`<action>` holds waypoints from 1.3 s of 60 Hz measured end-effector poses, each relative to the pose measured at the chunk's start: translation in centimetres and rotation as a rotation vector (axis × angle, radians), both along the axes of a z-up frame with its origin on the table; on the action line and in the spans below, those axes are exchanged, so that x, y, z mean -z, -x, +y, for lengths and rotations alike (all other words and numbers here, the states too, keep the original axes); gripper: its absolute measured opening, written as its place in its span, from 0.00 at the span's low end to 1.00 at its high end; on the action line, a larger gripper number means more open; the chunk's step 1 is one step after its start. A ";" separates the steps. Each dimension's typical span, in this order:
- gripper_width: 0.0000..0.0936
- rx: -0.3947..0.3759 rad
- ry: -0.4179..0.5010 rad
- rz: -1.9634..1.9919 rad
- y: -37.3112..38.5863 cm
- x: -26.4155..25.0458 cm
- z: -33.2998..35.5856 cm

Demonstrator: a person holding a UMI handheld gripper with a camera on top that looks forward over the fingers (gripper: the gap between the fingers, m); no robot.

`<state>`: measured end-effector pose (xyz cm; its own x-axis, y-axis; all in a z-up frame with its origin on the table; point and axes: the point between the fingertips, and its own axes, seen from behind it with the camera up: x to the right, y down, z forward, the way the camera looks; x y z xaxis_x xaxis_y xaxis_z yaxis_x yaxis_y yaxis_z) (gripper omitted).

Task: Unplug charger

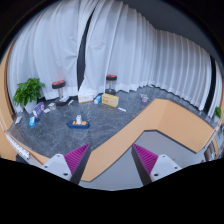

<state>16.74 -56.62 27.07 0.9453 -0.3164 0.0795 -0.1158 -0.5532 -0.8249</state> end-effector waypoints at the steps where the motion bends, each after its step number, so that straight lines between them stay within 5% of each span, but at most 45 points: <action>1: 0.91 0.000 -0.002 -0.001 -0.1 0.2 -0.1; 15: 0.91 0.005 0.044 0.016 -0.1 3.0 0.0; 33: 0.91 -0.072 0.124 0.071 6.4 14.3 3.6; 51: 0.91 -0.123 -0.070 0.105 11.7 19.2 26.6; 65: 0.90 -0.067 -0.058 0.086 9.7 23.5 40.2; 70: 0.80 -0.056 -0.057 0.083 9.0 24.7 42.8; 78: 0.36 -0.061 -0.067 0.066 9.0 25.5 44.8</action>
<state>7.76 -11.80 1.62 0.9655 -0.2604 -0.0029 -0.1388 -0.5052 -0.8518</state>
